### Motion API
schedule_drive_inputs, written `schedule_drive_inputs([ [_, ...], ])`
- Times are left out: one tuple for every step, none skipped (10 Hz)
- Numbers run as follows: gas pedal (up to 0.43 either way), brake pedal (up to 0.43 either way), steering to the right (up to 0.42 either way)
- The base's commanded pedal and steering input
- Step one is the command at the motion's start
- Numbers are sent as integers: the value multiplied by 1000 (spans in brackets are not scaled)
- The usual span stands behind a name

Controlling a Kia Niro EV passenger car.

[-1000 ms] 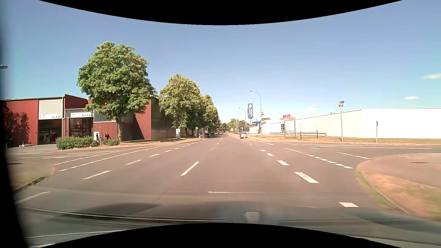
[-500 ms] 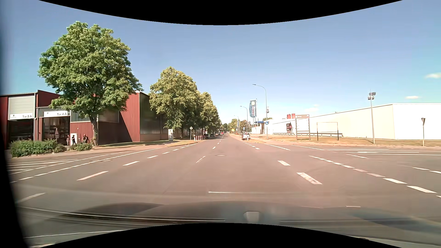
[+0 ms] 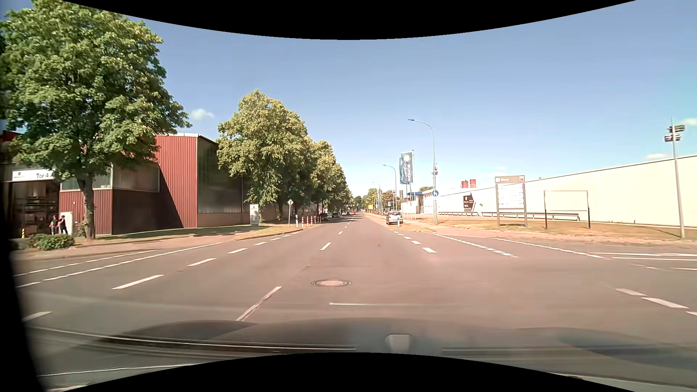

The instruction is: Follow the waypoints while adhering to traffic rules and regulations

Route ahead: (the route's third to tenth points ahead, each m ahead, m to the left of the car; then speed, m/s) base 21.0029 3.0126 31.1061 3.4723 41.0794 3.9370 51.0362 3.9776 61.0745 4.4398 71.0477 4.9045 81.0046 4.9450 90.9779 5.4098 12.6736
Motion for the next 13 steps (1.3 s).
schedule_drive_inputs([
  [169, 6, -5],
  [169, 6, -5],
  [169, 6, -5],
  [169, 6, -5],
  [169, 6, -5],
  [169, 6, -5],
  [169, 6, -5],
  [169, 6, -5],
  [157, 6, -5],
  [157, 6, -5],
  [157, 6, -4],
  [157, 6, -2],
  [157, 6, -2],
])
